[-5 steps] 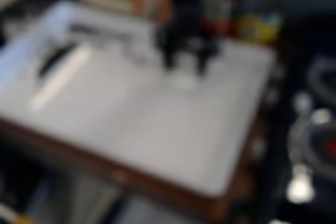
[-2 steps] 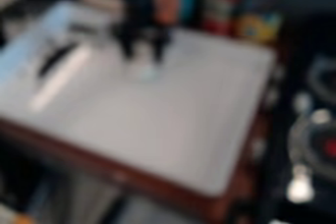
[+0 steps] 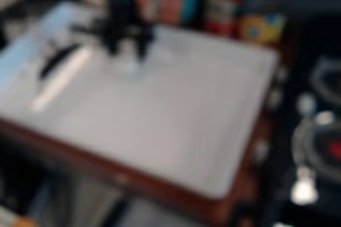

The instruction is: Sweep into pile

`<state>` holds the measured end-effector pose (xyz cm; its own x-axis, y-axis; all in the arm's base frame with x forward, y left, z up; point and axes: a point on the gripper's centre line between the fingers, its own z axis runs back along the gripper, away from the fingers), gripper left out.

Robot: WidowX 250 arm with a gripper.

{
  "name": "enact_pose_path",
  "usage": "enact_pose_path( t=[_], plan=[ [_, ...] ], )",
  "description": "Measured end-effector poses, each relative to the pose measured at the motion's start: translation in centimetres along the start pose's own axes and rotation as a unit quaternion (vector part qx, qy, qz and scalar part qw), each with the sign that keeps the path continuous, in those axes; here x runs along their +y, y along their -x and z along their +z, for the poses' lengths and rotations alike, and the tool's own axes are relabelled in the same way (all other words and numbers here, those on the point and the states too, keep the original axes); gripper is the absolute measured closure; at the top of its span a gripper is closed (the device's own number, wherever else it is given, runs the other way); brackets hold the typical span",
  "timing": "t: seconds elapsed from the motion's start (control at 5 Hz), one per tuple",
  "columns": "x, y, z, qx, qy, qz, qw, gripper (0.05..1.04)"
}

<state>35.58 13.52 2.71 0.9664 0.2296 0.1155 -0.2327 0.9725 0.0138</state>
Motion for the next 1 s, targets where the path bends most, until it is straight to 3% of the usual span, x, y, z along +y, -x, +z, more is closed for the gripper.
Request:
enact_pose_path(
  t=[0.8,1.0],
  plan=[
    [7.9,-0.1,0.4,-0.007,0.002,0.061,0.9981,0.346],
    [8.5,-0.2,0.5,-0.009,0.001,0.070,0.9975,0.346]
  ],
)
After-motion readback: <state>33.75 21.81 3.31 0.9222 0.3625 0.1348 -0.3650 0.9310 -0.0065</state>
